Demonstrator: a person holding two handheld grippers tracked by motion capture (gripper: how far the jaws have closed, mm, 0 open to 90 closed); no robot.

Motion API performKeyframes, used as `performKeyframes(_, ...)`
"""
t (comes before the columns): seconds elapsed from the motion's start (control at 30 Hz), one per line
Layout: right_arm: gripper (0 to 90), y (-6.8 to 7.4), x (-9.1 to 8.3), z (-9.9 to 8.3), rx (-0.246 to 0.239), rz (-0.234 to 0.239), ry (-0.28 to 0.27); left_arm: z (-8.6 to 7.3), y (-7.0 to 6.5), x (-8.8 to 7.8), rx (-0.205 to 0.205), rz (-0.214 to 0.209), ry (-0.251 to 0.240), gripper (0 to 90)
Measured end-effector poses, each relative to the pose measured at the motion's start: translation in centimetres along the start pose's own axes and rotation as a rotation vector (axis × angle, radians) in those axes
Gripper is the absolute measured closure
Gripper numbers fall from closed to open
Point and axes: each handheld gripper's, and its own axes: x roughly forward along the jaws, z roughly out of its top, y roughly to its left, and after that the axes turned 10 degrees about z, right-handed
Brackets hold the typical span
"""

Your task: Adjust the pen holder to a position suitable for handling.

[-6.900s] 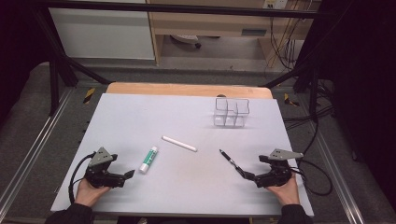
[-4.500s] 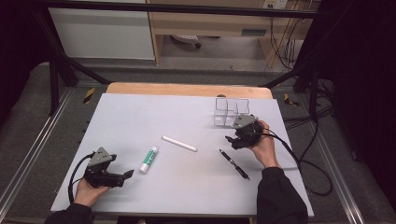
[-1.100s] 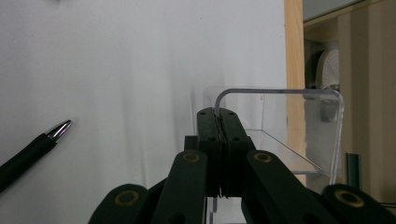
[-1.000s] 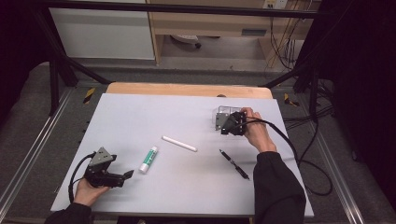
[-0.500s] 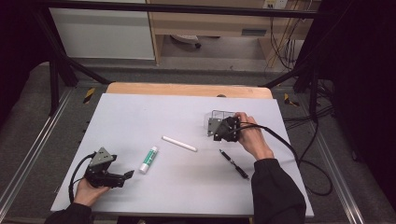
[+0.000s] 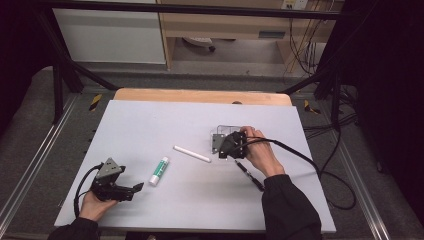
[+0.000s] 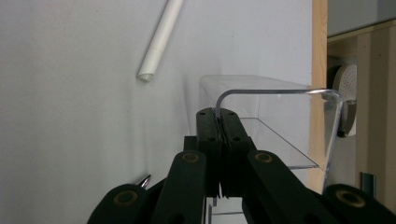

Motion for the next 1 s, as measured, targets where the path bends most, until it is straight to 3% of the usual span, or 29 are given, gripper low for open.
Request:
performKeyframes(0.27, 87.5, -0.3, 1.0, 0.8, -0.023, -0.009, -0.021, 0.0, 0.0, 0.0, -0.004, 0.0, -0.002, 5.5)
performKeyframes(0.53, 86.2, -1.0, 2.2, 1.3, 0.01, -0.018, -0.052, 0.0, 0.0, -0.1, -0.003, -0.001, -0.003, 5.4)
performKeyframes(0.77, 83.6, -1.9, 2.4, 1.1, 0.058, -0.039, -0.071, 0.0, 0.0, -0.1, -0.002, -0.001, -0.001, 5.5)
performKeyframes(0.9, 80.8, -2.6, 2.7, 1.0, 0.124, -0.057, -0.09, -0.1, 0.0, -0.1, -0.003, -0.001, -0.001, 5.5)
performKeyframes(1.0, 72.5, -3.0, 2.9, 0.9, 0.158, -0.058, -0.102, -0.1, 0.0, -0.1, -0.003, -0.002, 0.0, 5.5)
